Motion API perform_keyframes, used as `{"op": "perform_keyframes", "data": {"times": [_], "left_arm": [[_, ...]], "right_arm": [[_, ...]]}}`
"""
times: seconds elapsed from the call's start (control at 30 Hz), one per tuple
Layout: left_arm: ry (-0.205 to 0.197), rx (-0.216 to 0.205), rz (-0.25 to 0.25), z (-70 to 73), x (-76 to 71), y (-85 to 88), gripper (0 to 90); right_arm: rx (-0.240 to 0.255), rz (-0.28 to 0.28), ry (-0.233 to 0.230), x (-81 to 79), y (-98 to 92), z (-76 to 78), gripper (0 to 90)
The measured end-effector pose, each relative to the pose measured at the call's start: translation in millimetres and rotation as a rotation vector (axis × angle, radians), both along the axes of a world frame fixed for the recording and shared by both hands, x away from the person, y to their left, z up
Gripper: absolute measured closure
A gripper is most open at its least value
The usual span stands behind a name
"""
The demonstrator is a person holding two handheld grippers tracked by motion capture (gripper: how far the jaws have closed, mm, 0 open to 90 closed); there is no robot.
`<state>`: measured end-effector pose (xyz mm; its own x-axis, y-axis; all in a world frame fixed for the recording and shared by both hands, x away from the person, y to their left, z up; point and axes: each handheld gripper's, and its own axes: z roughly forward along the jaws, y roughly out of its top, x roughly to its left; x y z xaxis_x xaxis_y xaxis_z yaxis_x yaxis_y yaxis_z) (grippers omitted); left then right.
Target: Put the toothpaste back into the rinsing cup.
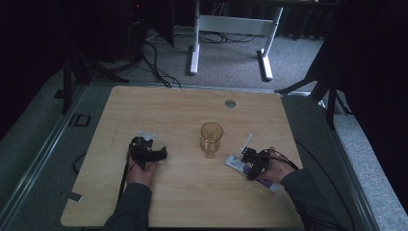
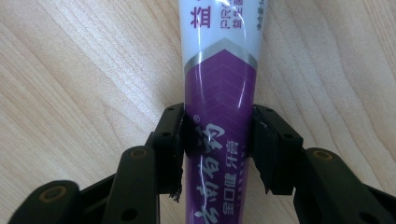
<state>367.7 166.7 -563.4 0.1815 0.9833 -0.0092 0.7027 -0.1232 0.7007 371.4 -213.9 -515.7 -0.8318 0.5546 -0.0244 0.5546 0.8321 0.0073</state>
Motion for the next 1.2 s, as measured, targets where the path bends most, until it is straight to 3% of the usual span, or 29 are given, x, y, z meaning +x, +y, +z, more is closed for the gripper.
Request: {"op": "perform_keyframes", "data": {"times": [0.6,0.9,1.2], "left_arm": [[0.0,0.0,0.0,0.0,0.0,0.0,10.5],[0.0,0.0,0.0,0.0,0.0,0.0,10.5],[0.0,0.0,0.0,0.0,0.0,0.0,10.5]], "right_arm": [[0.006,0.004,0.014,2.5,-1.4,-0.8,59.7],[0.02,0.016,-0.009,-2.0,-4.3,3.2,68.2],[0.023,0.015,-0.022,-4.8,-5.3,5.4,70.6]]}}
